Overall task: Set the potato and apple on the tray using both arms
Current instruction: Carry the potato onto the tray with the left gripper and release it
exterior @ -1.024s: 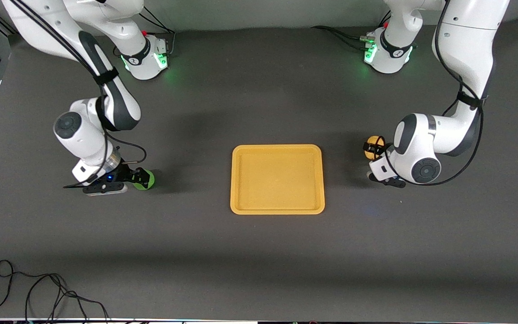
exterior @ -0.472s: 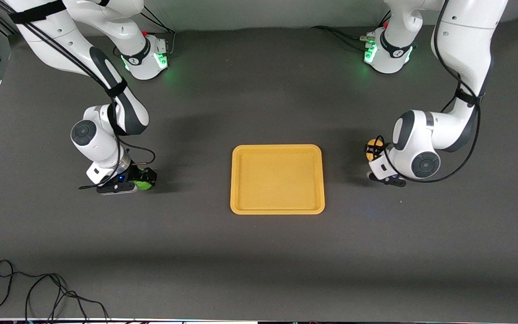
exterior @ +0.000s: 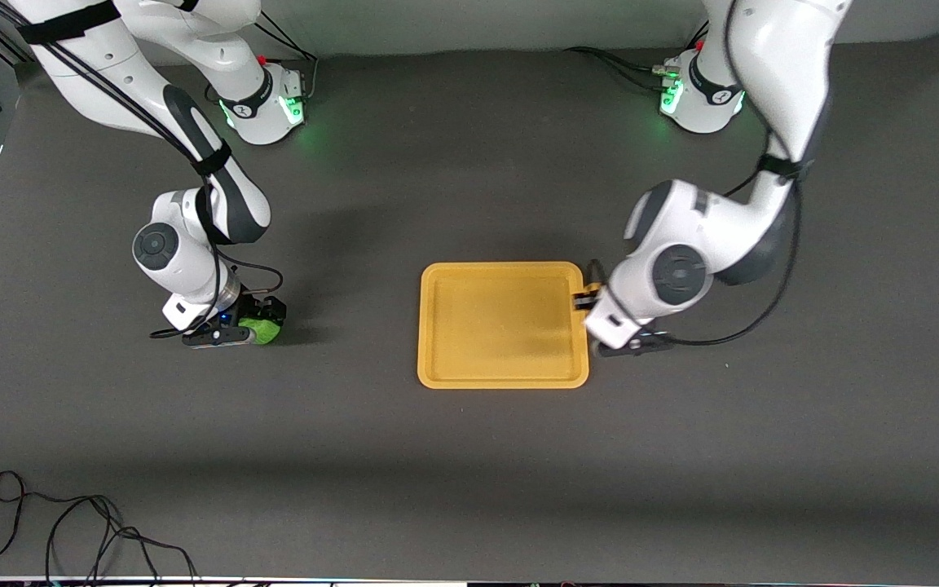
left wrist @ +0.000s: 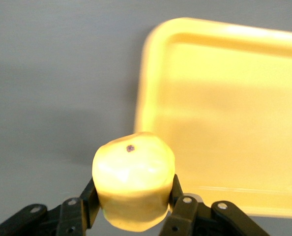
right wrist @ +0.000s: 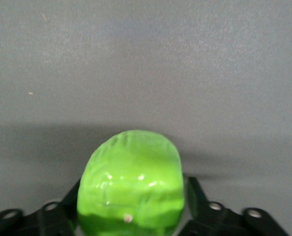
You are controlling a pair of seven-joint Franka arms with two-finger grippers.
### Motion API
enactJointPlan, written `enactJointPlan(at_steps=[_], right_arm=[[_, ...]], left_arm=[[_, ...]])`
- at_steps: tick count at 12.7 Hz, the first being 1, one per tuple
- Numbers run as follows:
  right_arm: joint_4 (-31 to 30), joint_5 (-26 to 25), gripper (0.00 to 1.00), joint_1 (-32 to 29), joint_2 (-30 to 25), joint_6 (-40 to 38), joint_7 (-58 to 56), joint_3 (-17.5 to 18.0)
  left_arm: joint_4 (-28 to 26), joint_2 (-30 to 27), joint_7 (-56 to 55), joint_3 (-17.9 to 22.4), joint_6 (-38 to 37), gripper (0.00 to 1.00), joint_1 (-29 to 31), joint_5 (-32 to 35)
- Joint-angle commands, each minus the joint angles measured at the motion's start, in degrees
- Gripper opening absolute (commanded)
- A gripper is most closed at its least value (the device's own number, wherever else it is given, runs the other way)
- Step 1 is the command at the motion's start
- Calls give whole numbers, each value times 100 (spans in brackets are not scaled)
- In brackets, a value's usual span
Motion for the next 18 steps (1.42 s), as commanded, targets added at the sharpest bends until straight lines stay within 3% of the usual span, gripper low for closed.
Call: enactJointPlan(at_steps=[1, 3, 7, 8, 9, 10, 12, 15, 18], right_arm=[[398, -8, 46, -7, -288, -780, -91, -8], [1109, -8, 46, -16, -332, -1772, -100, -17], [2604, -8, 46, -16, -569, -3838, -196, -104], [2929, -8, 46, -16, -648, -4260, -197, -122], [3271, -17, 46, -7, -709, -4673, -188, -131], [3675, -43, 46, 11, -719, -5034, -170, -122], [4187, -52, 46, 37, -684, -5415, -109, -87], [4391, -52, 46, 317, -675, -5425, 22, -78], [4461, -26, 46, 546, -622, -5425, 418, -69]], left_arm=[[637, 739, -151, 73, -107, 6, -173, 287], [620, 932, -133, 90, -107, 8, -462, 885], [619, 924, -116, 90, -107, 8, -393, 870], [619, 924, -116, 90, -99, 12, -393, 870], [619, 942, -107, 90, -64, 36, -401, 878], [611, 951, -89, 90, -46, 74, -410, 948], [619, 942, -80, 90, -46, 76, -410, 949], [672, 846, -89, 108, -81, 83, -297, 870], [672, -57, 356, 73, -859, 89, 282, 826]])
